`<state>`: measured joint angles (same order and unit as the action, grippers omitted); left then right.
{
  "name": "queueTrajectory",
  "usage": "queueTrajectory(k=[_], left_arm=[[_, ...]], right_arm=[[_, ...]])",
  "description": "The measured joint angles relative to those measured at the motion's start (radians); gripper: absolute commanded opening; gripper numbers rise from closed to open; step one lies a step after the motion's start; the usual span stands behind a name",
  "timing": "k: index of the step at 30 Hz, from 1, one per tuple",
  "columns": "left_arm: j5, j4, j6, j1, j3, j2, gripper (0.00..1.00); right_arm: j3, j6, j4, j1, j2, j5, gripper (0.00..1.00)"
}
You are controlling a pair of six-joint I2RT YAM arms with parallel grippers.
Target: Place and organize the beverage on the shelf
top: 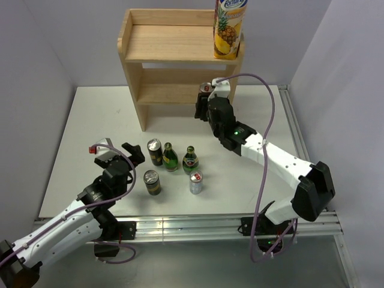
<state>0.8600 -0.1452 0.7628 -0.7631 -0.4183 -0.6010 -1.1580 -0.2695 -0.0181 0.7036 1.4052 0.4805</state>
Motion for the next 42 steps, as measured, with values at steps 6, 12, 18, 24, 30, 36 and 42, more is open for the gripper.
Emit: queueTrajectory(k=[6, 12, 18, 24, 30, 36, 42], left_arm=[[-0.001, 0.002, -0.01, 0.0, 0.007, 0.031, 0.97], [0.001, 0.004, -0.018, 0.0, 0.016, 0.049, 0.98], [0.002, 0.006, -0.019, 0.0, 0.027, 0.063, 0.98], [0.002, 0.006, -0.019, 0.0, 0.027, 0.055, 0.98], [0.002, 0.005, -0.019, 0.0, 0.027, 0.049, 0.98], [0.002, 0.005, -0.018, 0.0, 0.027, 0.05, 0.98], [0.003, 0.005, -0.018, 0.0, 0.027, 0.055, 0.98]], right_arm=[[-0.112, 0.035, 0.006, -0.055, 0.092, 0.01, 0.0], [-0.161, 0.051, -0.005, -0.117, 0.171, 0.035, 0.0], [-0.197, 0.054, -0.058, -0.165, 0.233, 0.07, 0.0], [-0.224, 0.054, -0.079, -0.168, 0.271, 0.104, 0.0], [-0.231, 0.043, -0.086, -0.172, 0.281, 0.111, 0.94], [-0.223, 0.037, -0.093, -0.174, 0.281, 0.101, 1.0], [-0.194, 0.024, -0.078, -0.172, 0.259, 0.102, 1.0]])
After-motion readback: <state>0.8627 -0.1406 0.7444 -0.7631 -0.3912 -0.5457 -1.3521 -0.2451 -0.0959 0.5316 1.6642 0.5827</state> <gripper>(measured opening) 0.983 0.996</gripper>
